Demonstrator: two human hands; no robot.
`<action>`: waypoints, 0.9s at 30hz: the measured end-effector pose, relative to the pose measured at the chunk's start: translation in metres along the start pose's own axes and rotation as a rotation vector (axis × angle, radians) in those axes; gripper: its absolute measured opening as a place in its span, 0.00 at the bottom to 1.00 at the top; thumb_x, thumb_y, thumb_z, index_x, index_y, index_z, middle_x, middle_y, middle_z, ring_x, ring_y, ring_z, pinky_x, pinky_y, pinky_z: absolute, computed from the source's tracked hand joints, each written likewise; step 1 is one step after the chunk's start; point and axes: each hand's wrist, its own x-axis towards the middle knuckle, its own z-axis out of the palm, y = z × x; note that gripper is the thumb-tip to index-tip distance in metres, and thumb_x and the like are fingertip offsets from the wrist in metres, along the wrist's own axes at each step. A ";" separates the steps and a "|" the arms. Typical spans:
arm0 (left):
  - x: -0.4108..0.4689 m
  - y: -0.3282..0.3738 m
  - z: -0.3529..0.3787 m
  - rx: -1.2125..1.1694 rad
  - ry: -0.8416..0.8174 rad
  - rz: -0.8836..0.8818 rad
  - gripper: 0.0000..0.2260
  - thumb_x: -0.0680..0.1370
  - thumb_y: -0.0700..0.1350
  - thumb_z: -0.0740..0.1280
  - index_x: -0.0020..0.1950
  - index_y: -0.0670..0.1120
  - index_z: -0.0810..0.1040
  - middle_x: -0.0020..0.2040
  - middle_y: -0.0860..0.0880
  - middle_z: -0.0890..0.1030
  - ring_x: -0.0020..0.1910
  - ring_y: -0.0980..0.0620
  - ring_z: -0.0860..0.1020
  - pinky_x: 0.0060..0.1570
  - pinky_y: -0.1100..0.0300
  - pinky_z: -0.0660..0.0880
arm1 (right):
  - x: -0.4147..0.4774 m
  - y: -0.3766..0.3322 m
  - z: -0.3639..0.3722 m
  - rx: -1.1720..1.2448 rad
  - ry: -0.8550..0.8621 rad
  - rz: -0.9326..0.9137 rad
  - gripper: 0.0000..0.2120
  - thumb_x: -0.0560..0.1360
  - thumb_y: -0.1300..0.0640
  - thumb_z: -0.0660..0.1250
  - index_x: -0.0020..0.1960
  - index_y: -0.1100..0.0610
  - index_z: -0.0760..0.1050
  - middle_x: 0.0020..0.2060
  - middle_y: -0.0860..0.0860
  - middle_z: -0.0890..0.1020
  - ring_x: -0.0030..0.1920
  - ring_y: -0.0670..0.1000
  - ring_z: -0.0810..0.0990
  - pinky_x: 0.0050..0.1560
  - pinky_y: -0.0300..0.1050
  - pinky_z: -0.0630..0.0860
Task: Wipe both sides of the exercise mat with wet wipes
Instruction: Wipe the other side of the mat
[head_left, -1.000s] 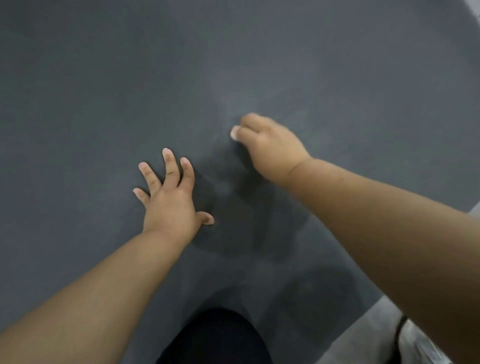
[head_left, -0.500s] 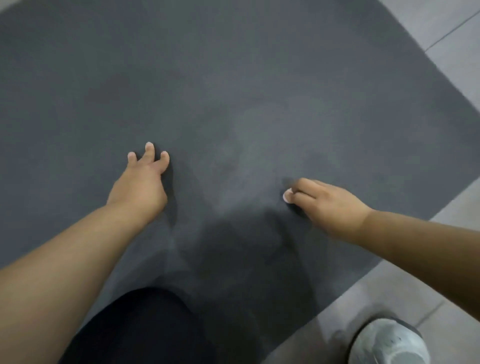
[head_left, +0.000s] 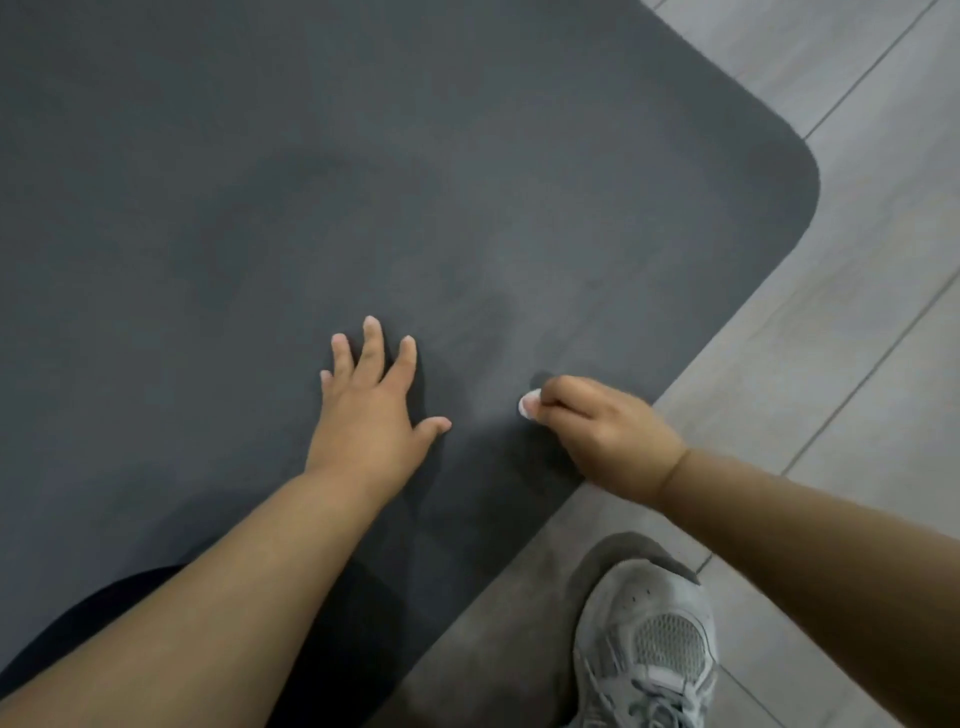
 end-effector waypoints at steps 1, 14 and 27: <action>0.000 0.002 0.003 0.052 -0.009 -0.006 0.36 0.77 0.59 0.61 0.77 0.51 0.44 0.76 0.47 0.34 0.74 0.41 0.35 0.73 0.47 0.42 | 0.001 0.021 -0.009 -0.039 0.101 0.046 0.08 0.77 0.56 0.62 0.47 0.59 0.78 0.43 0.57 0.80 0.45 0.57 0.79 0.45 0.47 0.76; -0.002 0.007 0.011 0.098 0.024 -0.031 0.35 0.78 0.58 0.58 0.77 0.51 0.42 0.76 0.48 0.34 0.74 0.41 0.35 0.73 0.46 0.42 | -0.020 0.003 0.012 -0.023 0.008 -0.232 0.09 0.76 0.63 0.62 0.48 0.65 0.80 0.38 0.59 0.79 0.35 0.59 0.77 0.32 0.48 0.76; 0.017 0.002 -0.028 0.006 0.215 -0.022 0.32 0.72 0.57 0.70 0.73 0.52 0.64 0.72 0.47 0.61 0.69 0.41 0.58 0.68 0.46 0.63 | 0.032 0.028 -0.006 -0.075 0.026 0.097 0.10 0.80 0.54 0.58 0.49 0.61 0.72 0.45 0.57 0.74 0.44 0.54 0.73 0.45 0.47 0.70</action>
